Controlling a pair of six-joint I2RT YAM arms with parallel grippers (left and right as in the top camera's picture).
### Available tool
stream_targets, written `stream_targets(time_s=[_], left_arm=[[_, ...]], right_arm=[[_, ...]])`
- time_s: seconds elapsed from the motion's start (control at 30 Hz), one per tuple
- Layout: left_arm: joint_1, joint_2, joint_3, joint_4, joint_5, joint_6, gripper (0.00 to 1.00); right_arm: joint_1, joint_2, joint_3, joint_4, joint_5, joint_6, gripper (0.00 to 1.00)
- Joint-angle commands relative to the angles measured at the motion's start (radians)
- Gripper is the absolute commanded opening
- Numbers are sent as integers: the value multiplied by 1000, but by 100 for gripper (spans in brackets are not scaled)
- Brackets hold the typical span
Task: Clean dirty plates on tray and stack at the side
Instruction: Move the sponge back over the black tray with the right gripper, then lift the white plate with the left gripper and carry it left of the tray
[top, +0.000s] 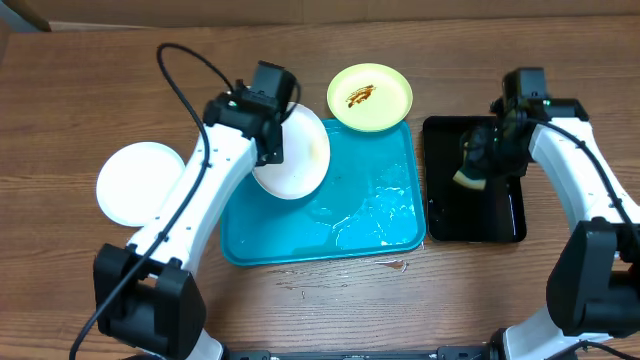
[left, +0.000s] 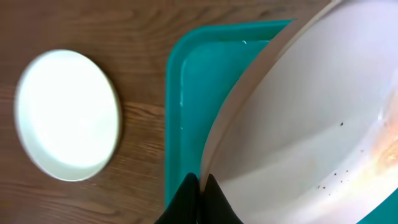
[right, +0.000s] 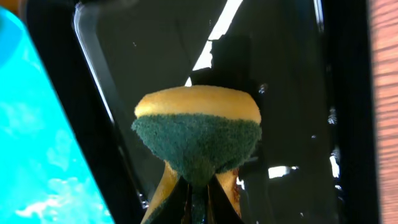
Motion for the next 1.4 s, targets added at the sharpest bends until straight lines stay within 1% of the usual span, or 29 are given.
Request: stream_targets(time_s=[0.0, 0.13, 0.27, 0.4, 0.5, 0.77, 0.9, 1.03, 1.1, 1.23, 1.37], left_arm=[[-53, -29, 21, -9, -208, 2, 4], [-105, -29, 21, -14, -329, 1, 4], [-159, -29, 21, -13, -441, 1, 4], [-204, -29, 21, -14, -504, 1, 4], [-235, -29, 21, -14, -542, 1, 4], [-286, -29, 21, -21, -629, 1, 4], [-286, -29, 21, -42, -659, 1, 4], [-286, -29, 21, -46, -721, 0, 4], [-286, -29, 21, -47, -727, 1, 4], [-286, -29, 21, -46, -727, 0, 4], [-286, -29, 21, -47, -727, 1, 4]], right_arm=[[-2, 3, -56, 42, -48, -35, 4], [-2, 3, -126, 105, -46, -33, 4], [-2, 3, -193, 171, -39, 15, 4], [-2, 4, -260, 229, -13, 108, 4], [-2, 4, -282, 250, -13, 109, 4], [-2, 3, -269, 245, -48, 109, 4], [-2, -10, -156, 128, -51, 101, 4], [-2, -36, -22, 23, -51, 100, 4], [-2, -38, 11, -3, -51, 60, 4], [-2, -29, -13, 4, -39, 1, 4], [-2, -9, -92, 77, -35, -2, 4]])
